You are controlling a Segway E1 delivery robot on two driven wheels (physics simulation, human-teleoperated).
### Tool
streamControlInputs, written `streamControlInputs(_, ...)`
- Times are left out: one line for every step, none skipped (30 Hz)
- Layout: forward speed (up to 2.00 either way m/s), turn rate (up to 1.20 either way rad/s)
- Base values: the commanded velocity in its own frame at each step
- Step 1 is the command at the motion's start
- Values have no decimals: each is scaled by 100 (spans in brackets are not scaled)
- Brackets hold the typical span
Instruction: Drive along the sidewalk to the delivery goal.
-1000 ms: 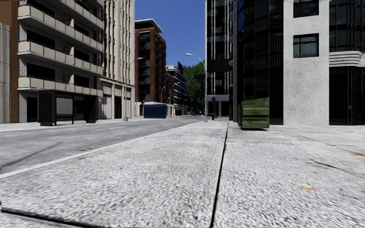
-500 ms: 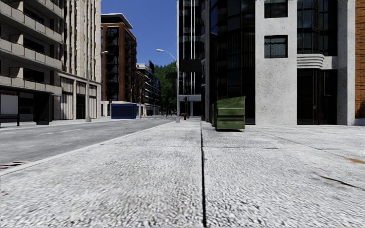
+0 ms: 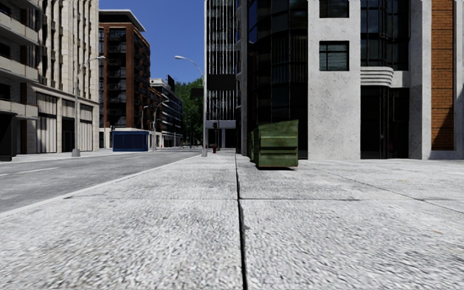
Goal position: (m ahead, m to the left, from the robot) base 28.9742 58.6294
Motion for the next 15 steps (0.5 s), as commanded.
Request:
streamControlInputs(200,0)
streamControlInputs(200,0)
streamControlInputs(200,0)
streamControlInputs(200,0)
streamControlInputs(200,0)
streamControlInputs(200,0)
streamControlInputs(200,0)
streamControlInputs(200,0)
streamControlInputs(200,0)
streamControlInputs(200,0)
streamControlInputs(200,0)
streamControlInputs(200,0)
streamControlInputs(200,0)
streamControlInputs(200,0)
streamControlInputs(200,0)
